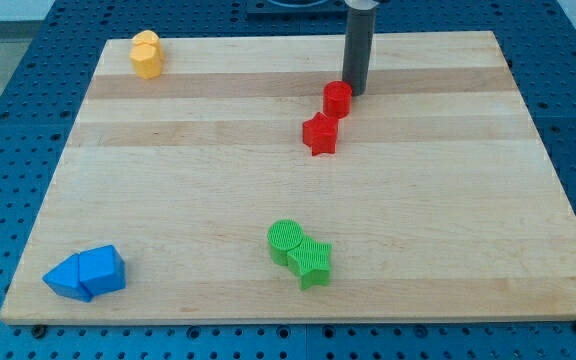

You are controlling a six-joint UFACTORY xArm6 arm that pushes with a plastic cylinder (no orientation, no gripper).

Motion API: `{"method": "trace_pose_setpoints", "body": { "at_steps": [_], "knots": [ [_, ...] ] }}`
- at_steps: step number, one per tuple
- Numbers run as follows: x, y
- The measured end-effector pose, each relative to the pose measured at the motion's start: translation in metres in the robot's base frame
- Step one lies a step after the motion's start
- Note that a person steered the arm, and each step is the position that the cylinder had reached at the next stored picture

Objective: Slide the red circle to the top left side of the red star

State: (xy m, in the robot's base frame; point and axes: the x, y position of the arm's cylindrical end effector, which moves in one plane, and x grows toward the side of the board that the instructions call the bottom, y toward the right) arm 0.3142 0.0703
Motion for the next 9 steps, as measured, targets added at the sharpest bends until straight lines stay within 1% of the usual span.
{"method": "trace_pose_setpoints", "body": {
  "at_steps": [4, 7, 9],
  "knots": [
    [0.021, -0.013],
    [0.037, -0.049],
    [0.041, -0.053]
  ]
}}
